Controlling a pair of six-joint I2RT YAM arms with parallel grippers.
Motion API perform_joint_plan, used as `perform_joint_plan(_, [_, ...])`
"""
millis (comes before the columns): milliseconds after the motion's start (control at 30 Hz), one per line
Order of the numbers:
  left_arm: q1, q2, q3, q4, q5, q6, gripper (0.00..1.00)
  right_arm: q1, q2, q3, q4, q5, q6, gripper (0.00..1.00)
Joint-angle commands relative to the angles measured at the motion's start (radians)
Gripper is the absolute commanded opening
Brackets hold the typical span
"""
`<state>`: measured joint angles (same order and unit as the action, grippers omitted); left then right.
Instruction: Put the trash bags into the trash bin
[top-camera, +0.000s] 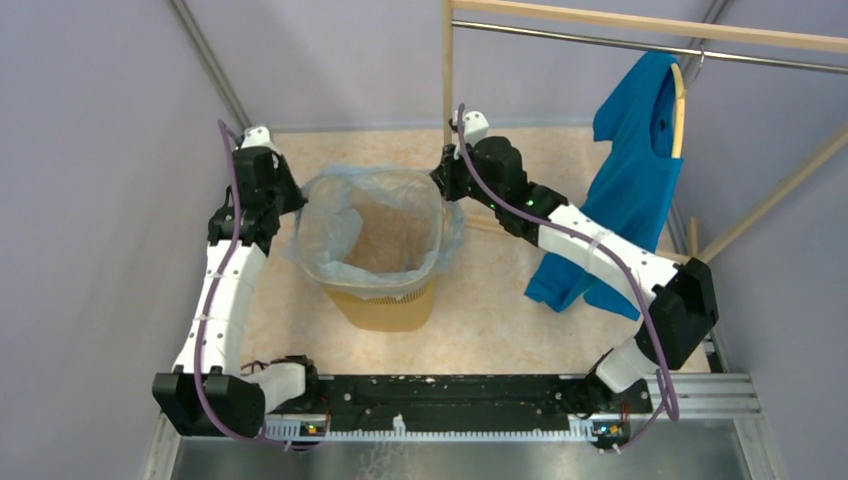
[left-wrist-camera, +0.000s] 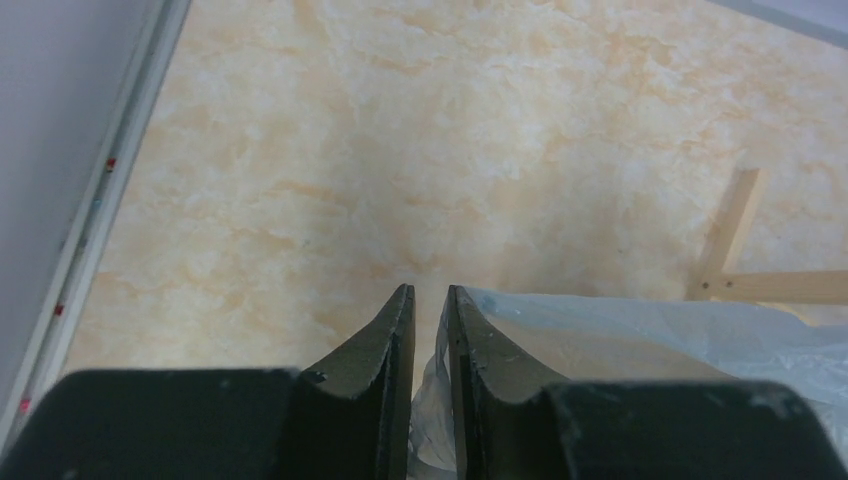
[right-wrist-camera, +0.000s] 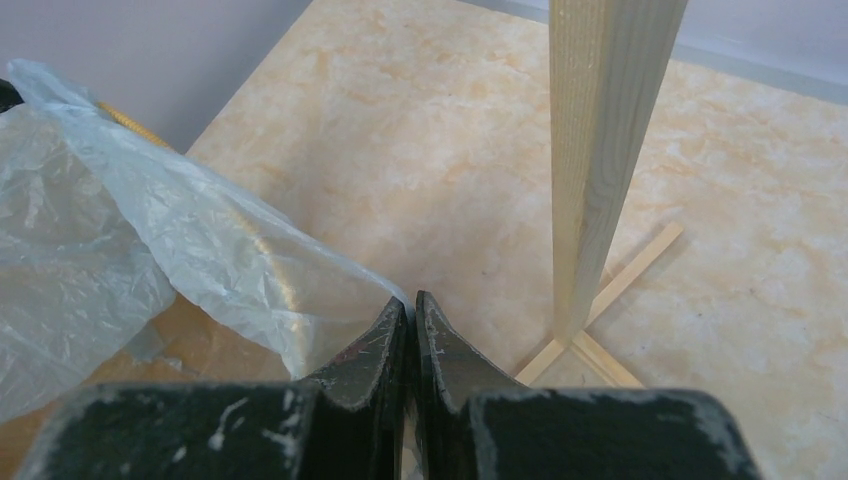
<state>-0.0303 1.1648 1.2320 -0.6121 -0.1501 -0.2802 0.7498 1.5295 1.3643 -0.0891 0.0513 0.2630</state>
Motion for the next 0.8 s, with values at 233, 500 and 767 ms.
perform_joint_plan(233, [0.015,-0.015,-0.024,0.038,0.209,-0.050,0.26,-0.008,0.043,-0.049,0.063,0.104,0.066,0.00])
perform_joint_plan(500, [0.017,-0.009,-0.079,0.018,0.164,-0.054,0.16,-0.007,-0.027,-0.110,0.115,0.034,0.090,0.06])
perform_joint_plan(767, [0.023,-0.105,-0.215,-0.020,0.076,-0.079,0.12,-0.007,-0.023,-0.067,0.104,0.001,0.093,0.09])
